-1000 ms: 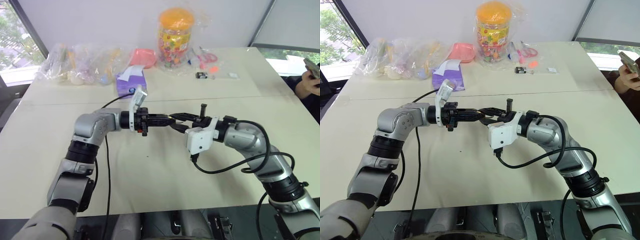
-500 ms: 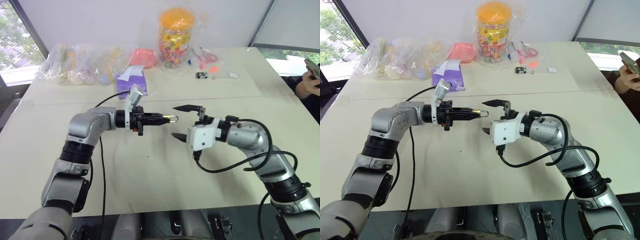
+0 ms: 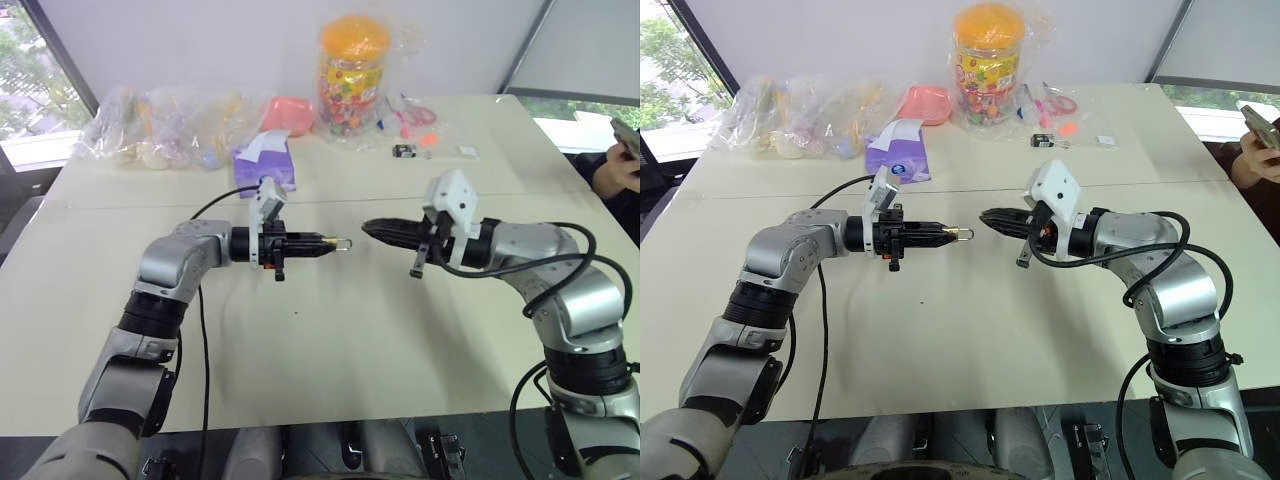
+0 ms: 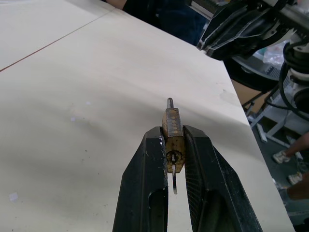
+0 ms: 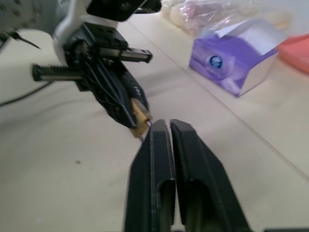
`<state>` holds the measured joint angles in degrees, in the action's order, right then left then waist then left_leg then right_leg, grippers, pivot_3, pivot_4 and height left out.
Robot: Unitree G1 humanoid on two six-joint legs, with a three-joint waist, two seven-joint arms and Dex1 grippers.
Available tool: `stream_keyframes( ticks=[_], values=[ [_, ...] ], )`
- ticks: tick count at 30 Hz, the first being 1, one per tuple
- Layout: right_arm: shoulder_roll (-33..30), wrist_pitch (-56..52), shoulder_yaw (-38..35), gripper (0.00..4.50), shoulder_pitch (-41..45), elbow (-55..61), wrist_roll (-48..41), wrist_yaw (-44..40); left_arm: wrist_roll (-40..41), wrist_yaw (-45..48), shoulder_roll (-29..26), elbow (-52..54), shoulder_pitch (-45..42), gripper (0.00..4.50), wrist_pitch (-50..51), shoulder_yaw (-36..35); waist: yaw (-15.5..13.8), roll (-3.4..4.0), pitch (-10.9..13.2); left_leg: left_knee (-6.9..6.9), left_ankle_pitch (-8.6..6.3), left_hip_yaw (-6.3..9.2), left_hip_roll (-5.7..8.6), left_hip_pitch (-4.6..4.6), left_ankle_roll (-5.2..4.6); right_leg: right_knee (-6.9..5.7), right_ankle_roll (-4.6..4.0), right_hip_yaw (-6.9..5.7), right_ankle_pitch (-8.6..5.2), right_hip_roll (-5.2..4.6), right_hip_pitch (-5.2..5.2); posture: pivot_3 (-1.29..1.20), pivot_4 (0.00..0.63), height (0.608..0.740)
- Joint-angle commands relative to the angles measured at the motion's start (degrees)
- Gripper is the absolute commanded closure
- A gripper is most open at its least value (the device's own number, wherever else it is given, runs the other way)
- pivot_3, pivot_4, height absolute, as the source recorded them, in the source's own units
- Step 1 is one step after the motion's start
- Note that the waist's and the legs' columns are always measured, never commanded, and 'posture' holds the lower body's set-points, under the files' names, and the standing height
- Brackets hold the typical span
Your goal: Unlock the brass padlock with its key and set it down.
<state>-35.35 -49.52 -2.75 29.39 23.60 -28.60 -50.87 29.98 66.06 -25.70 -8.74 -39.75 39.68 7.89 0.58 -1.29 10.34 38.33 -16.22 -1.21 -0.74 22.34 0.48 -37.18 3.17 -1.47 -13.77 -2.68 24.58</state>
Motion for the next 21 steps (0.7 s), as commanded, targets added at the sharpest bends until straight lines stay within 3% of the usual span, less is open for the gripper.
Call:
stream_keyframes(
  ticks=[1,7,11,21],
  values=[
    [-0.2,-4.6,-1.9,4.42,2.4,3.4,-4.9,1.9,0.2,0.8,-0.1,2.0,-0.2,4.50,-0.9,-0.4,0.0,0.00,0.0,0.00,0.00,0.00,0.00,0.00,0.00,0.00,0.00,0.00,0.00,0.00,0.00,0.00,0.150,0.737],
    [-0.4,-6.4,0.6,4.42,2.8,4.5,-6.9,3.5,1.0,1.6,0.0,1.9,-1.3,4.50,-0.3,-0.6,0.0,0.00,0.0,-0.01,0.00,0.00,-0.01,0.00,0.00,0.01,0.00,0.00,0.00,0.01,0.00,0.00,0.150,0.737],
    [-1.3,-2.4,4.3,4.42,1.0,3.1,-3.0,4.2,1.3,1.7,0.0,2.3,-1.7,4.50,0.1,-1.0,0.0,0.00,0.0,-0.01,0.00,0.00,-0.01,0.00,0.00,0.01,0.00,0.00,0.00,0.02,0.00,0.00,0.150,0.737],
    [-0.5,3.3,5.9,4.42,-0.6,-3.3,0.6,6.0,4.4,3.2,-0.6,6.4,-1.2,4.50,3.7,-1.2,0.0,0.00,0.0,-0.01,0.00,0.00,0.01,0.02,0.00,0.03,0.01,-0.01,0.00,0.01,0.00,0.00,0.150,0.737]
  ],
)
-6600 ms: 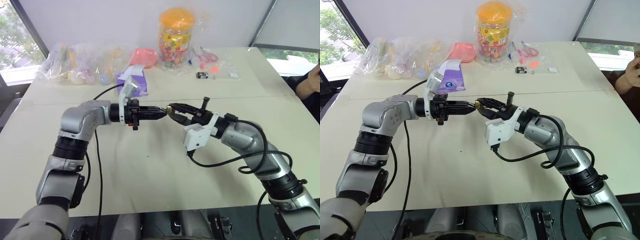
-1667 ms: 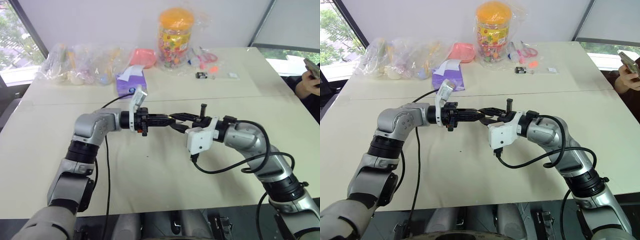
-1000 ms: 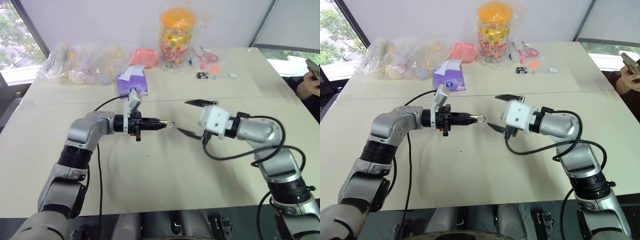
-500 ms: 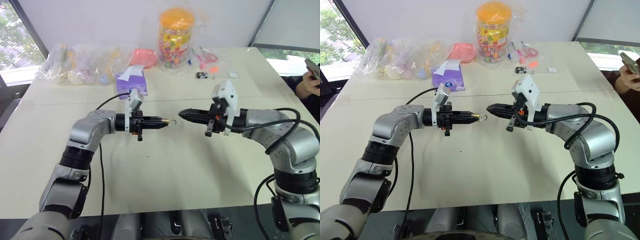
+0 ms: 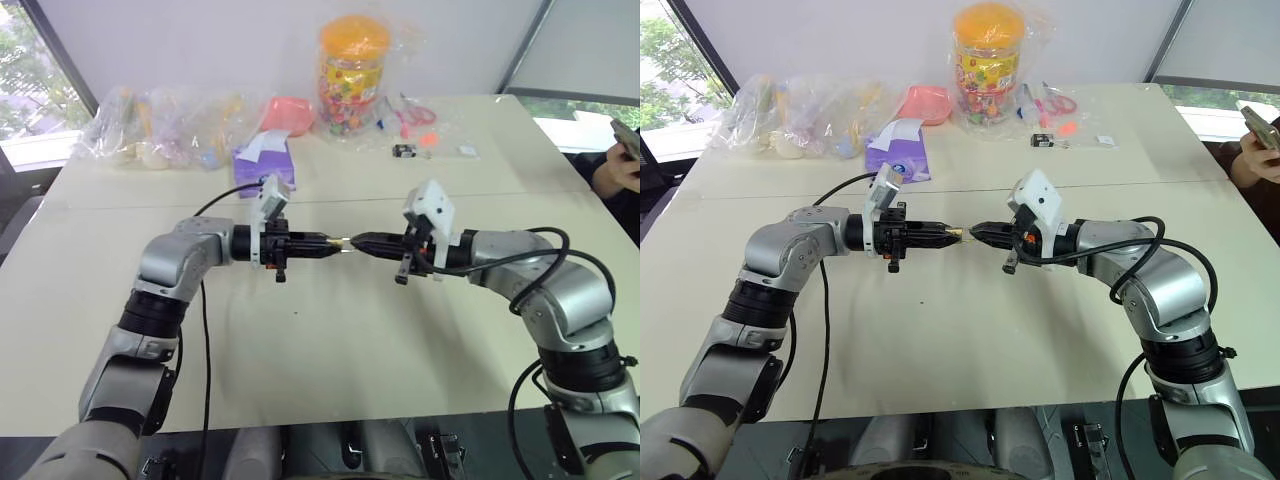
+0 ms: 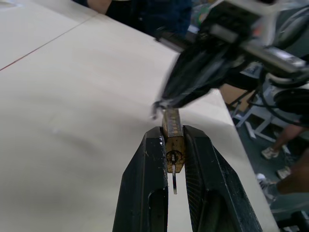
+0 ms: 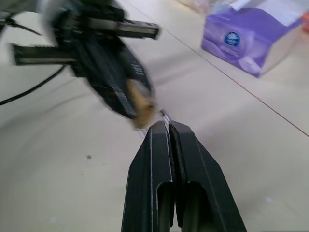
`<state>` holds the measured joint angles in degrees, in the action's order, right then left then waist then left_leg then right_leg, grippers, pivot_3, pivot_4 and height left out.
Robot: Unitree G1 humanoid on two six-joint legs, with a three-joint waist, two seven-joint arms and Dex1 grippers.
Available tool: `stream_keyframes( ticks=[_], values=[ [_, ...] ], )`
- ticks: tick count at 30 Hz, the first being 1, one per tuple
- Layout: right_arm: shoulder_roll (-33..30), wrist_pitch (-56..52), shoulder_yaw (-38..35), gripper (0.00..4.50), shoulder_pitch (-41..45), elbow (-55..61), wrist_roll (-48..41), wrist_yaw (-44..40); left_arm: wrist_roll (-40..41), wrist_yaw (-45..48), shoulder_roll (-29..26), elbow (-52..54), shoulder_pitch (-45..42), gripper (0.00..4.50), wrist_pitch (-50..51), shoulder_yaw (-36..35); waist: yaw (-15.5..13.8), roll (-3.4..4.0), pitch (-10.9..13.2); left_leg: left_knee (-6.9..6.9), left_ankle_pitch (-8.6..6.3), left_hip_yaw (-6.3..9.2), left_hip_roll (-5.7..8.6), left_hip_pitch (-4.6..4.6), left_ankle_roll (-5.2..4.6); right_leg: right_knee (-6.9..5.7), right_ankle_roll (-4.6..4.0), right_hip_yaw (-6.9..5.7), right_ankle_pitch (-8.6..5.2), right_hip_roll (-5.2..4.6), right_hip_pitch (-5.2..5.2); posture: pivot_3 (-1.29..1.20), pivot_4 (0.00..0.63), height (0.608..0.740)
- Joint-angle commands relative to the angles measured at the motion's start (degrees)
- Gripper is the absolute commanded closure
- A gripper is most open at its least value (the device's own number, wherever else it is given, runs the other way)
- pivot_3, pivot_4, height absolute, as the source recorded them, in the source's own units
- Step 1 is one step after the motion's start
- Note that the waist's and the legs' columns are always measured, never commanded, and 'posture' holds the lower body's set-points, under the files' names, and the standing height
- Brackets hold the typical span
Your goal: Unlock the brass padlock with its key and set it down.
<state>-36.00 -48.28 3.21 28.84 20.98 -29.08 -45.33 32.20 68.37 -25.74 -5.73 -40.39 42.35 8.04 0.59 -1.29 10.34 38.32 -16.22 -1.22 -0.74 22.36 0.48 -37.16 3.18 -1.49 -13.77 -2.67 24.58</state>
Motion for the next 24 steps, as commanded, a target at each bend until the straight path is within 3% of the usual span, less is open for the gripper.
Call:
stream_keyframes(
  ticks=[1,7,13,18,24],
  values=[
    [0.0,2.5,0.3,4.42,-0.3,-1.4,1.6,0.3,2.4,0.7,-0.6,3.7,-0.4,4.50,1.3,-1.5,0.0,0.00,0.0,0.00,0.00,0.00,0.00,0.00,0.00,0.00,0.00,0.00,0.00,0.00,0.00,0.00,0.150,0.737],
    [-1.2,5.3,2.5,4.42,-3.0,-2.5,4.2,-0.8,2.8,0.2,-1.1,3.0,-0.8,4.50,1.4,-2.3,0.0,0.00,0.0,0.00,0.00,0.00,0.00,0.00,0.00,0.00,0.00,0.00,0.00,0.01,0.00,0.00,0.150,0.737],
    [-3.0,5.8,0.1,4.42,-3.7,-1.0,4.4,-0.4,2.4,1.6,-2.0,2.9,-0.2,4.50,1.3,-0.8,0.0,0.00,0.0,0.00,0.00,0.00,0.00,0.00,0.00,0.01,0.00,-0.02,0.00,0.01,0.00,0.00,0.150,0.737],
    [-4.5,2.8,-3.1,4.42,-2.3,2.9,1.2,-0.1,1.9,2.6,-2.5,3.0,0.7,4.50,0.8,0.2,0.0,0.00,0.0,0.00,0.00,0.00,0.00,0.00,0.00,0.01,0.00,-0.02,0.00,0.01,0.00,0.00,0.150,0.737],
    [-2.2,-0.9,-1.9,4.42,-1.1,8.4,-1.6,2.3,1.6,3.0,-2.1,1.6,0.0,4.50,0.2,0.5,0.0,0.00,0.0,-0.01,0.00,0.02,-0.04,-0.01,0.00,0.01,-0.01,-0.01,-0.01,0.04,0.01,0.00,0.150,0.737]
  ],
)
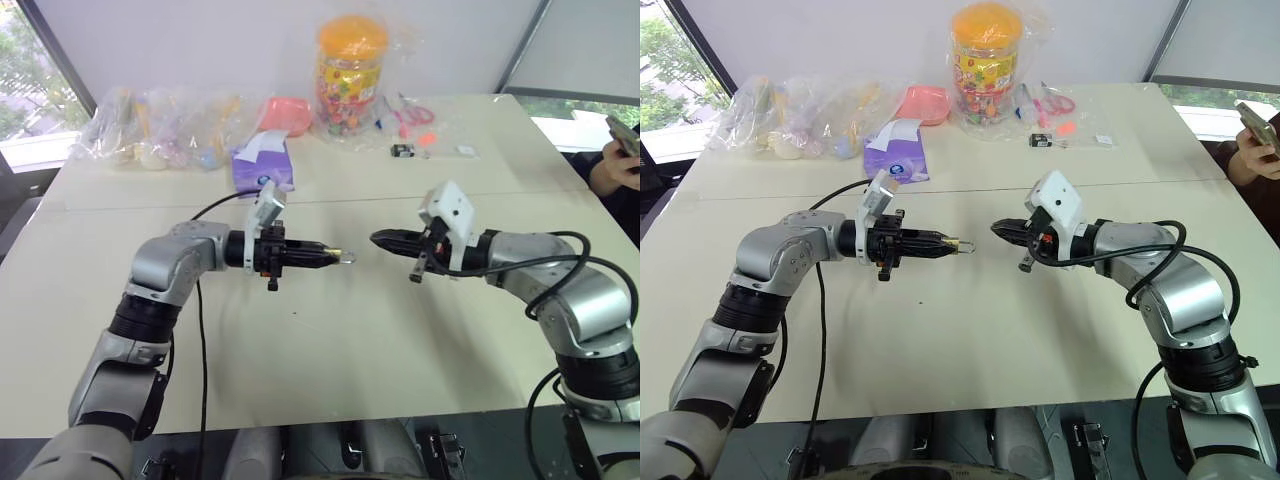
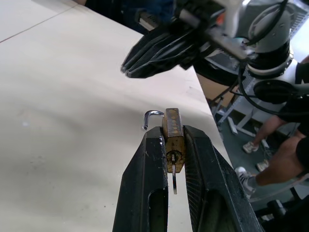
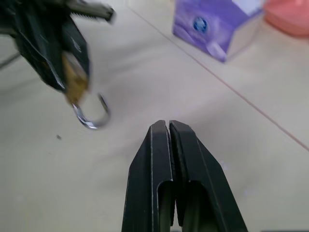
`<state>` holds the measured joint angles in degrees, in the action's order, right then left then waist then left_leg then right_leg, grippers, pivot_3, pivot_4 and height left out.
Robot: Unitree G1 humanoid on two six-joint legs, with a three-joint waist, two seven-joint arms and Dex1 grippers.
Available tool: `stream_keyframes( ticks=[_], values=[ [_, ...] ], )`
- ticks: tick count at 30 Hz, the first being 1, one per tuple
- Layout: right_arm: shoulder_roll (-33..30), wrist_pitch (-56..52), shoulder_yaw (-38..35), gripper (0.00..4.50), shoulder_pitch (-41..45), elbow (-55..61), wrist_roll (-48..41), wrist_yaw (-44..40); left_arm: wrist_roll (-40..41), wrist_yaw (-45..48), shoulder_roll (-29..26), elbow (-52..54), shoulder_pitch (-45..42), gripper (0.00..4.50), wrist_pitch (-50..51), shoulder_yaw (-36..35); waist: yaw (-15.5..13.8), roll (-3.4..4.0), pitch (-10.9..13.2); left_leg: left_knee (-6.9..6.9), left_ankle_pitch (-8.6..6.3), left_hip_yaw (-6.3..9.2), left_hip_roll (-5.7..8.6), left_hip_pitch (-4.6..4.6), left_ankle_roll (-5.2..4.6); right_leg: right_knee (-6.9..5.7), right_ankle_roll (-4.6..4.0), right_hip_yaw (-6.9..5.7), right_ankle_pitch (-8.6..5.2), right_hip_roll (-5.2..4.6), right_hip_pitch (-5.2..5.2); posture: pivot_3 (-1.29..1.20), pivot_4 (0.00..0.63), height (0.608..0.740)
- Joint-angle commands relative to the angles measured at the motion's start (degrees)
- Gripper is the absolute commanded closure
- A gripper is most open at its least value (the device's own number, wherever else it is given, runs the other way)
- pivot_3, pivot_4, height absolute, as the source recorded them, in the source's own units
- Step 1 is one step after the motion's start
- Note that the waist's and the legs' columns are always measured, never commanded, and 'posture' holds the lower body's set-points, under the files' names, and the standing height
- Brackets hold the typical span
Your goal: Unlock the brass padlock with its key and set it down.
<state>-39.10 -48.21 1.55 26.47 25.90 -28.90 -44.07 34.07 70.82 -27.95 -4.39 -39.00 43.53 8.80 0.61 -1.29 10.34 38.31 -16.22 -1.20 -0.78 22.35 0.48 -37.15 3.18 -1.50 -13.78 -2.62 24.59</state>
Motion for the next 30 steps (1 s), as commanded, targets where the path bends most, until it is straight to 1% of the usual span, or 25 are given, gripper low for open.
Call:
stream_keyframes(
  ticks=[1,7,13,25,30],
  values=[
    [1.2,-1.1,0.2,4.42,1.2,3.7,-1.7,1.4,-0.3,0.6,0.3,0.1,-1.5,4.50,-1.1,-0.2,0.0,0.00,0.0,0.00,0.00,0.00,0.00,0.00,0.00,0.00,0.00,0.00,0.00,-0.01,0.00,0.00,0.150,0.737],
    [2.6,-0.4,2.8,4.42,0.9,3.3,-0.6,2.7,-0.5,0.3,1.0,-0.8,-2.3,4.50,-1.3,-0.6,-0.1,0.00,0.0,0.00,0.00,-0.01,0.03,0.02,0.00,0.01,0.00,0.00,0.00,-0.03,0.00,0.00,0.150,0.737],
    [2.4,0.2,4.4,4.42,-0.7,3.2,-0.3,2.6,-0.3,-0.2,1.5,-0.8,-2.6,4.50,-1.1,-1.2,0.0,0.00,0.0,0.00,0.00,0.00,0.03,0.02,0.00,0.02,0.00,0.00,0.00,-0.02,0.00,0.00,0.150,0.737],
    [0.1,1.7,5.6,4.42,-4.5,3.8,0.9,1.3,-0.6,0.0,2.6,-2.4,-3.9,4.50,-1.7,-1.7,0.0,0.00,0.0,0.00,0.00,-0.01,0.03,0.02,0.00,0.03,0.01,-0.01,0.00,-0.02,0.00,0.00,0.150,0.737],
    [-1.5,5.5,6.8,4.42,-3.9,0.8,3.8,-0.3,-0.3,1.9,1.8,-1.1,-3.4,4.50,-0.6,-0.8,0.0,0.00,0.0,0.00,0.00,-0.01,0.03,0.02,0.00,0.03,0.01,-0.03,0.00,-0.01,0.00,0.00,0.150,0.737]
  ],
)
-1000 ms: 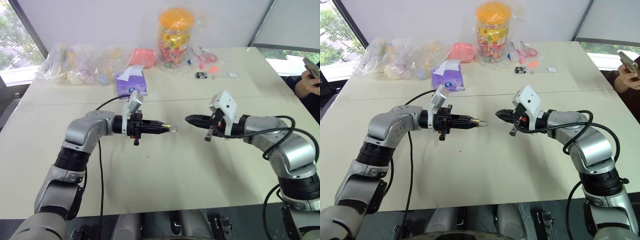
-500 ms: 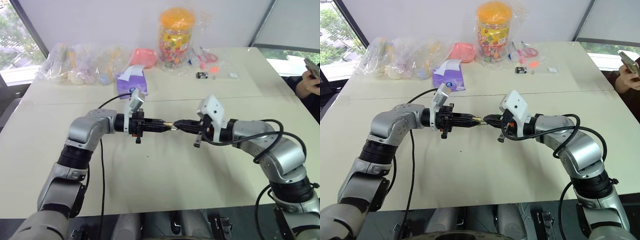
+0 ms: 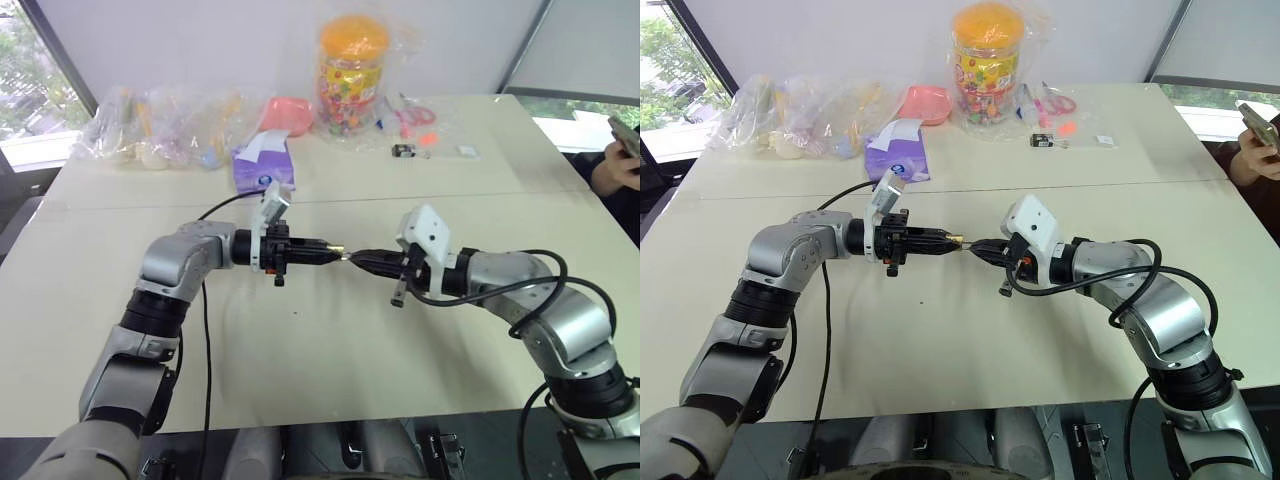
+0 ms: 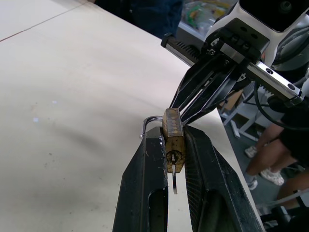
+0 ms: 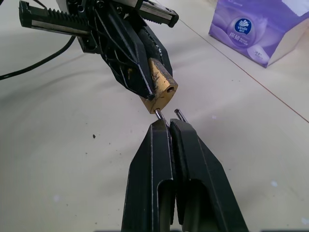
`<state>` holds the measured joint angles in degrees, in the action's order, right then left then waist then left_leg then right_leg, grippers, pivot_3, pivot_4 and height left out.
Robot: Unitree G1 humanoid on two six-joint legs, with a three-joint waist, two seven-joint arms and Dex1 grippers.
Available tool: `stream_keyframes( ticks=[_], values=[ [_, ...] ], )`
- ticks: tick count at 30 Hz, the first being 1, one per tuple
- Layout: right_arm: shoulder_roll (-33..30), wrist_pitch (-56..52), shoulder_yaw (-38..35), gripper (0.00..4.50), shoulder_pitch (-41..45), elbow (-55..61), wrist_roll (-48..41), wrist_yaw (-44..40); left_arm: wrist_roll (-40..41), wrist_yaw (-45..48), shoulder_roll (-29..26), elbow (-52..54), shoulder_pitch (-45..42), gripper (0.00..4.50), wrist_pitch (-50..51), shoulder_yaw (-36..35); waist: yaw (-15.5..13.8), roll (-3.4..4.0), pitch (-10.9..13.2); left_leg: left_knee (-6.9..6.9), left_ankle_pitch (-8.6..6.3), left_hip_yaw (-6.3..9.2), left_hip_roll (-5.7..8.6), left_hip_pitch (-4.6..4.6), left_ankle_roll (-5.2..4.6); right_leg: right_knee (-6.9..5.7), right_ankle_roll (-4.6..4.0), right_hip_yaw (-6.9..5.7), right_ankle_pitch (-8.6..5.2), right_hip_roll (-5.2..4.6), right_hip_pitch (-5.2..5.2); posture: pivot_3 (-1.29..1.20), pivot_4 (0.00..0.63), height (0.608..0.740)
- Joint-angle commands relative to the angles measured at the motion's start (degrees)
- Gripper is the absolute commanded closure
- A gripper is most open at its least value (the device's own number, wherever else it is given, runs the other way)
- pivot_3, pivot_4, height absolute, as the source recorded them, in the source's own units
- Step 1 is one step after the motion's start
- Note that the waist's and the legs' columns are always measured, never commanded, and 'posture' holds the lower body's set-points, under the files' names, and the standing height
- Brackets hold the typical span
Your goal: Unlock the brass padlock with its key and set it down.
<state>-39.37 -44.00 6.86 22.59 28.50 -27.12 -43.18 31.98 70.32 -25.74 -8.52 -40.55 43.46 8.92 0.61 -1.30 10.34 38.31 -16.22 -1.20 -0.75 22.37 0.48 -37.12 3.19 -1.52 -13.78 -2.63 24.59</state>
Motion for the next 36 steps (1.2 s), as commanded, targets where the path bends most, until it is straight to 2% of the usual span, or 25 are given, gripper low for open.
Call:
stream_keyframes(
  ticks=[1,8,21,36],
  values=[
    [-1.9,1.8,1.0,4.42,0.8,-2.4,2.2,-1.9,1.9,2.8,-0.8,3.6,-1.4,4.50,-0.2,-0.7,0.0,0.00,0.0,0.00,0.00,0.00,0.00,0.00,0.00,0.00,0.00,0.00,0.00,0.00,0.00,0.00,0.150,0.737],
    [-3.0,1.8,-0.5,4.42,3.3,-3.7,1.0,-4.1,2.7,3.8,-2.0,5.3,-0.8,4.50,0.5,-0.3,-0.1,0.00,0.0,0.00,0.00,-0.01,0.01,0.01,0.00,0.02,0.00,0.01,0.00,-0.03,0.00,0.00,0.150,0.737],
    [-3.2,0.4,0.3,4.42,2.8,-0.4,-0.3,-6.8,0.6,3.4,-0.9,0.5,-2.9,4.50,-1.9,-0.2,0.0,-0.01,0.0,0.00,0.00,0.00,0.00,0.01,0.00,0.03,0.00,-0.01,0.00,0.00,0.00,0.00,0.150,0.737],
    [-6.5,5.6,-1.4,4.42,4.4,-5.7,4.2,-7.8,2.7,5.9,-2.8,5.1,-1.0,4.50,1.9,0.3,0.1,-0.01,0.0,0.00,0.00,-0.01,0.00,0.00,0.00,0.03,0.00,-0.01,0.00,0.00,0.00,0.00,0.150,0.737]
  ],
)
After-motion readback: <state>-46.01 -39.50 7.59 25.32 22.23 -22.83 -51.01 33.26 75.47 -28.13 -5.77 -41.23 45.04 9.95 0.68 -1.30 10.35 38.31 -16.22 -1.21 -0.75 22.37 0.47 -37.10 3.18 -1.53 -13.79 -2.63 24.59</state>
